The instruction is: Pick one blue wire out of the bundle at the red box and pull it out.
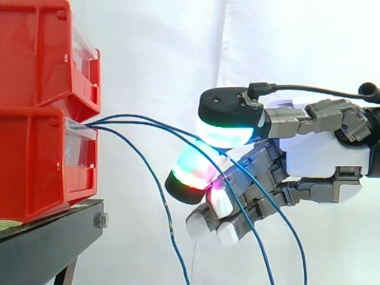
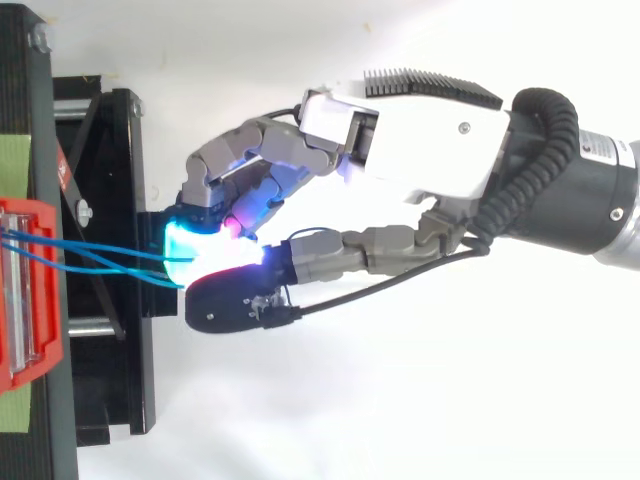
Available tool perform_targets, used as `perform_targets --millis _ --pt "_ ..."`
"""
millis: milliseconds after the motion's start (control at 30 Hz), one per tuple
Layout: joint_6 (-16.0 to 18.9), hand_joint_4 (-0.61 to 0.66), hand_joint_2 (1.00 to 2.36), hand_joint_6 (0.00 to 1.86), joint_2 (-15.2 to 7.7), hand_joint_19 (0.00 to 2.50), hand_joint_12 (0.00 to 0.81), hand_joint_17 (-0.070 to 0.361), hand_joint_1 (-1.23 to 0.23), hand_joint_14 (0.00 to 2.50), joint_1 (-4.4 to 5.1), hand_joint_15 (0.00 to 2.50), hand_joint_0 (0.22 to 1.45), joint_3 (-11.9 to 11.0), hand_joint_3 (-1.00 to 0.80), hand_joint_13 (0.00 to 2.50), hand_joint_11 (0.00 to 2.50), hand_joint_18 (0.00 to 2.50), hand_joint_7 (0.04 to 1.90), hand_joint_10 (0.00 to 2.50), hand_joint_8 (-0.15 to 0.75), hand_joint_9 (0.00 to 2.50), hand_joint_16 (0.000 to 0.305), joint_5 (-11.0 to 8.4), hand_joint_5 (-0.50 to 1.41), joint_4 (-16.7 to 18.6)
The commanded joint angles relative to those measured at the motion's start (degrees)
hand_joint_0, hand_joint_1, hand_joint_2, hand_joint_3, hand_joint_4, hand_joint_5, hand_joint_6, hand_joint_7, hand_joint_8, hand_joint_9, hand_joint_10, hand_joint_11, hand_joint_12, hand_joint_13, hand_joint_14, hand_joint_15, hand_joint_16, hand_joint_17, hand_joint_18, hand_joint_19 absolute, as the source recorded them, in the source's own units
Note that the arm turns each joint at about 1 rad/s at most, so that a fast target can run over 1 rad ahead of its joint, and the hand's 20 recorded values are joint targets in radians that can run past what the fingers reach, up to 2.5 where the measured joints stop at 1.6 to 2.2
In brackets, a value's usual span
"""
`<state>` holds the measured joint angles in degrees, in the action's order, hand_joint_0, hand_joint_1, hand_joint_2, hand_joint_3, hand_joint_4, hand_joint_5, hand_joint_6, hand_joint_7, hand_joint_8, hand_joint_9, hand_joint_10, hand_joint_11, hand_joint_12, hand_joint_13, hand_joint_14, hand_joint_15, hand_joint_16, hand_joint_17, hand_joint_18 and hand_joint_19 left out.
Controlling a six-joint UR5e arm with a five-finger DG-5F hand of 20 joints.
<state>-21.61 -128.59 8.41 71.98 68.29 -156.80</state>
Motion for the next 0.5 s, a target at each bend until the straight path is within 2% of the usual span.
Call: perform_targets --millis 0,233,467 --pt "-0.02 0.17 1.02 0.94 0.00 0.47 0.445 0.139 -0.63 0.01 -0.06 0.39 0.58 0.00 -0.18 0.79 0.64 0.73 0.97 0.02 0.380 0.91 0.062 0.00 -0.20 0.00" --pt "0.07 0.14 1.02 0.95 0.00 0.45 0.444 0.138 -0.70 0.01 -0.15 0.39 0.60 0.00 -0.17 0.80 0.66 0.74 0.97 0.02 0.380 0.91 0.061 0.18 -0.20 0.00" --pt "0.07 0.18 1.02 0.94 0.00 0.46 0.437 0.138 -0.73 0.02 -0.15 0.40 0.61 0.00 -0.24 0.80 0.66 0.75 0.96 0.02 0.375 0.91 0.061 0.09 -0.20 0.00"
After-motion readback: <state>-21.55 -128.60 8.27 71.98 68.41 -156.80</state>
